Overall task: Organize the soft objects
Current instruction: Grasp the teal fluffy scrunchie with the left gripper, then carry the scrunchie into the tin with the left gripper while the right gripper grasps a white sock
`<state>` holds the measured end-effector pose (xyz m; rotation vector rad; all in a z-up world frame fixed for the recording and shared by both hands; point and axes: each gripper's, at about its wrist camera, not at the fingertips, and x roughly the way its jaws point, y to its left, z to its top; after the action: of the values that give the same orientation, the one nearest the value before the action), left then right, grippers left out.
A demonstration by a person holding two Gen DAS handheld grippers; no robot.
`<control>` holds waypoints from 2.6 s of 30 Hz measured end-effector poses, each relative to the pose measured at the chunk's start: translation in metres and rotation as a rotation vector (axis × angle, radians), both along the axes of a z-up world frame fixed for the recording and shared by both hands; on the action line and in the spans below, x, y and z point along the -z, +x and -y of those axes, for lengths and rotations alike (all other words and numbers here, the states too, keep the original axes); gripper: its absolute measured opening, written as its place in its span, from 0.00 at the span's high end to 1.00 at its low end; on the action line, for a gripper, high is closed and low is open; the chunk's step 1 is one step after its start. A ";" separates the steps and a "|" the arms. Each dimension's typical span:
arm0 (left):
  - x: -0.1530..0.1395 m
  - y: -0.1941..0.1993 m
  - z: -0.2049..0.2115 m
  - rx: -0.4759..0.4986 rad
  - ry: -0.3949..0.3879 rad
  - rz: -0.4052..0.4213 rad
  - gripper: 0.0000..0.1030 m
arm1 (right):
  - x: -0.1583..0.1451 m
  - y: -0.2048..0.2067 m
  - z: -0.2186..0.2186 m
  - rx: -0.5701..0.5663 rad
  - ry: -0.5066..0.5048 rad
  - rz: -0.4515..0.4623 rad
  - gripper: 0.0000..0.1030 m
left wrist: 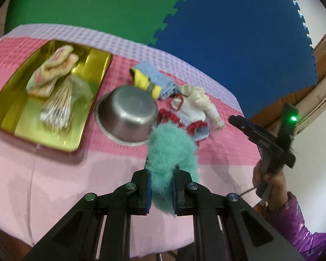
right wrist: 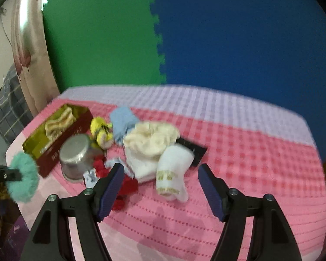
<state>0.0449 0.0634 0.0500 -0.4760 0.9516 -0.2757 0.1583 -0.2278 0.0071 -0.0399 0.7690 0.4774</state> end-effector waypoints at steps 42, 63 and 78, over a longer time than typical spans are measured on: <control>-0.040 0.040 -0.075 -0.126 0.219 0.042 0.87 | 0.021 -0.101 0.029 -0.002 0.288 -0.121 0.80; 0.031 0.182 -0.097 -0.155 0.372 -0.037 0.83 | 0.035 -0.084 0.050 0.069 0.288 -0.158 0.80; 0.001 0.148 -0.085 -0.210 0.467 0.037 0.25 | 0.028 -0.088 0.045 0.051 0.291 -0.141 0.80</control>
<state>0.1932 0.1481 0.0493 -0.1375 0.8874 0.1284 0.0704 -0.2731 -0.0211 0.2861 0.8295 0.5440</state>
